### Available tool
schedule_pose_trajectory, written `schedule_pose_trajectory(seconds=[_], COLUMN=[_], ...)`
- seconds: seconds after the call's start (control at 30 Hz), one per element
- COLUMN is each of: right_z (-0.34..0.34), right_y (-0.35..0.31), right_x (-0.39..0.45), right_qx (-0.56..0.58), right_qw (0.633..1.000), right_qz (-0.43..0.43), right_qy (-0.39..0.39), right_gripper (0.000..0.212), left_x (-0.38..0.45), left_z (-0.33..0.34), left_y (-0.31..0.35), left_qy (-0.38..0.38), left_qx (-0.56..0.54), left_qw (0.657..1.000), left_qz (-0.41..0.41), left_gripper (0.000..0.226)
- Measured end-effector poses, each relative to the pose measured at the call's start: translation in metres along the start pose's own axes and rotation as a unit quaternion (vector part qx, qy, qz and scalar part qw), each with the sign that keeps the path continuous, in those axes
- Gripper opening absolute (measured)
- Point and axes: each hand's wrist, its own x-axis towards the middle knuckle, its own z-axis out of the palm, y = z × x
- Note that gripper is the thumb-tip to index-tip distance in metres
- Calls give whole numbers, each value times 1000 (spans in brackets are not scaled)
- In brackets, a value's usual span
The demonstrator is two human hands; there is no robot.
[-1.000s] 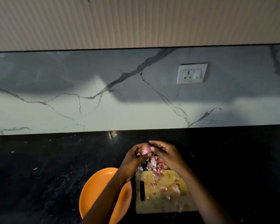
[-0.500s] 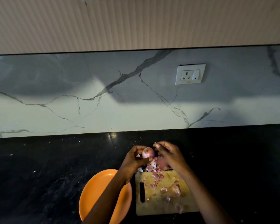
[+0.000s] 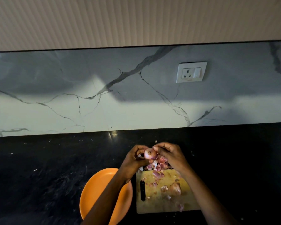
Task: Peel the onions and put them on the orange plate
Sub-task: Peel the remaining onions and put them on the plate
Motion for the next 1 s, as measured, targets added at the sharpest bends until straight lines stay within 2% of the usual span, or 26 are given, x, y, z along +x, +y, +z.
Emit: schedule_pose_trajectory(seconds=[0.13,0.2,0.27,0.4,0.7,0.87,1.0], right_z=[0,0,-2,-4,4,6,6], right_y=[-5,-6,-4,-5,0,3,5], right_x=[-8,-10,-10,-6,0,1,5], right_qx=[32,47,57,96,220,169,103], right_qw=[999,997,996,994,975,985,992], right_qz=[1,15,17,16,22,19,34], right_qy=[-26,-64,-70,-50,-2,17,68], right_gripper=[21,32,35,32,16,13,9], left_x=[0,0,1,3,4,1,-1], left_z=[3,2,1,0,7,6,8], left_y=[1,4,5,8,20,20,19], left_qy=[19,18,-1,-23,-43,-50,-49], left_qx=[-32,-60,-90,-78,-90,-81,-89], left_qw=[999,998,996,996,994,995,994], left_qz=[1,-12,-28,-34,-44,-36,-32], left_gripper=[48,43,35,32,42,41,41])
